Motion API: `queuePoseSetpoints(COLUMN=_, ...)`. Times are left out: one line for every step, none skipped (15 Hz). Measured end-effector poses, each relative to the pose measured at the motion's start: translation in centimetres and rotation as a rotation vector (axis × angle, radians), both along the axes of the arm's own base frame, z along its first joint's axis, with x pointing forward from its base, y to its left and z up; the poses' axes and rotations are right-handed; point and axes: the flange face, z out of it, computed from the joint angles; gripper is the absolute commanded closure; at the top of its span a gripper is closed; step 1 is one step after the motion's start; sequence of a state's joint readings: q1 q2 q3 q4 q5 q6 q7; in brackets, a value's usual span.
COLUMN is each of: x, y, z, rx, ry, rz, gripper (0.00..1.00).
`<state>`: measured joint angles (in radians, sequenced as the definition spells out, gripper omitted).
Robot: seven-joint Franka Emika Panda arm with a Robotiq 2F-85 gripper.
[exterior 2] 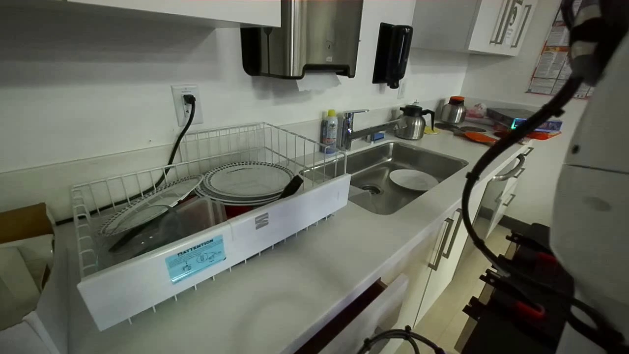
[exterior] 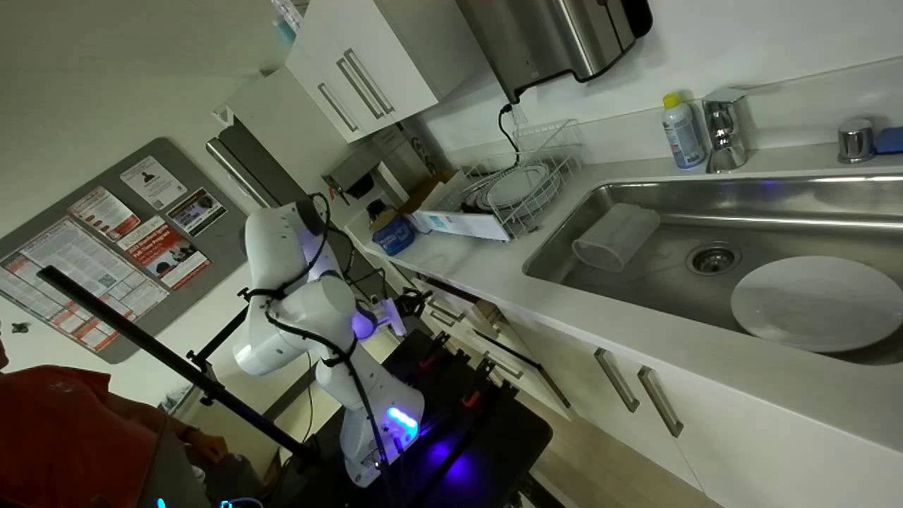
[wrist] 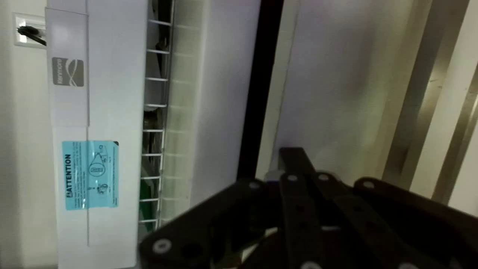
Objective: Open the top left kitchen drawer, remove the object, put it in the plate holder and close the drawer
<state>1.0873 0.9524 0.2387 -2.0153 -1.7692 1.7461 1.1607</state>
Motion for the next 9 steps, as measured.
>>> queuePoseSetpoints(x=1.2, y=-0.1, z=0.1, rx=0.004, ry=-0.006, rz=-0.002, gripper=1.00)
queuePoseSetpoints(x=2.3, y=-0.1, z=0.3, rx=0.003, ry=-0.011, rz=-0.002, gripper=1.00)
queuePoseSetpoints(x=3.4, y=-0.2, z=0.4, rx=0.001, ry=-0.016, rz=0.000, gripper=1.00)
queuePoseSetpoints(x=4.4, y=-0.3, z=0.5, rx=-0.004, ry=-0.017, rz=0.002, gripper=1.00)
queuePoseSetpoints(x=4.7, y=-0.3, z=0.5, rx=-0.004, ry=-0.008, rz=0.005, gripper=1.00)
queuePoseSetpoints(x=5.0, y=-0.3, z=0.4, rx=-0.005, ry=-0.004, rz=0.009, gripper=1.00)
queuePoseSetpoints(x=5.2, y=-0.3, z=0.4, rx=-0.011, ry=-0.001, rz=0.013, gripper=1.00)
queuePoseSetpoints(x=5.4, y=-0.2, z=0.4, rx=-0.017, ry=0.003, rz=0.017, gripper=1.00)
queuePoseSetpoints(x=5.4, y=-0.2, z=0.5, rx=-0.028, ry=0.009, rz=0.019, gripper=1.00)
